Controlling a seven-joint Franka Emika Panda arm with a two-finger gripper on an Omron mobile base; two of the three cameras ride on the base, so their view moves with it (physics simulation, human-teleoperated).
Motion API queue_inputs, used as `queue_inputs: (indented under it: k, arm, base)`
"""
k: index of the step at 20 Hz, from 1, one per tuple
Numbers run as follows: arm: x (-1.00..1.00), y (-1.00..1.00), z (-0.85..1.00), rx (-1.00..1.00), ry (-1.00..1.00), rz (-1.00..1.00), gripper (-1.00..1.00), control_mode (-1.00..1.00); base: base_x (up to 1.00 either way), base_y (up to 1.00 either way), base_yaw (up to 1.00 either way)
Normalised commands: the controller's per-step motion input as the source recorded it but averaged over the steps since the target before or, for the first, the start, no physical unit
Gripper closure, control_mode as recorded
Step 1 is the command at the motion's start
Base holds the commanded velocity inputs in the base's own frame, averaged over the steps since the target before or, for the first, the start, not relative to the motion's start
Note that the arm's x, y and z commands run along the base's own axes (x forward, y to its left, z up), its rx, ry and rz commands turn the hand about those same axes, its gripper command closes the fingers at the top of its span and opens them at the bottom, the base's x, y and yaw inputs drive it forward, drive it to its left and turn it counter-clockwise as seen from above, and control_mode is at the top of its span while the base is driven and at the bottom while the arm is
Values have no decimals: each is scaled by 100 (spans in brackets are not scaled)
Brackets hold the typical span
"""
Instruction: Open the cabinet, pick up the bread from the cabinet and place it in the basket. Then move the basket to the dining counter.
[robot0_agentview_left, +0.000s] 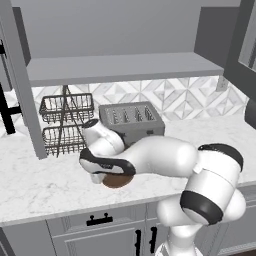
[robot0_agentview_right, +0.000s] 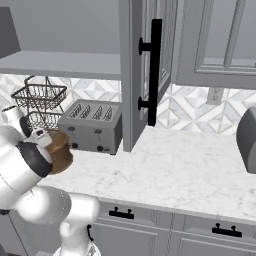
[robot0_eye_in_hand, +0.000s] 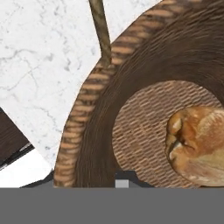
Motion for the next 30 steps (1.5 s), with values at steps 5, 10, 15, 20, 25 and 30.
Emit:
queue_inputs:
  k: [5, 10, 15, 20, 25, 30]
  arm:
    - [-53, -8, 59, -2, -15, 1, 100, -100]
    - [-69, -7, 100, -1, -13, 6, 100, -100]
    - [-47, -27, 100, 0, -12, 13, 100, -100]
    - [-20, -58, 100, 2, -3, 19, 100, -100]
    - [-3, -62, 79, 6, 0, 1, 100, -100]
    - [0, -66, 34, 9, 4, 0, 100, -100]
  base:
    - [0, 0, 0]
    - [0, 0, 0]
    - [0, 0, 0]
    - [0, 0, 0]
    - [0, 0, 0]
    - [0, 0, 0]
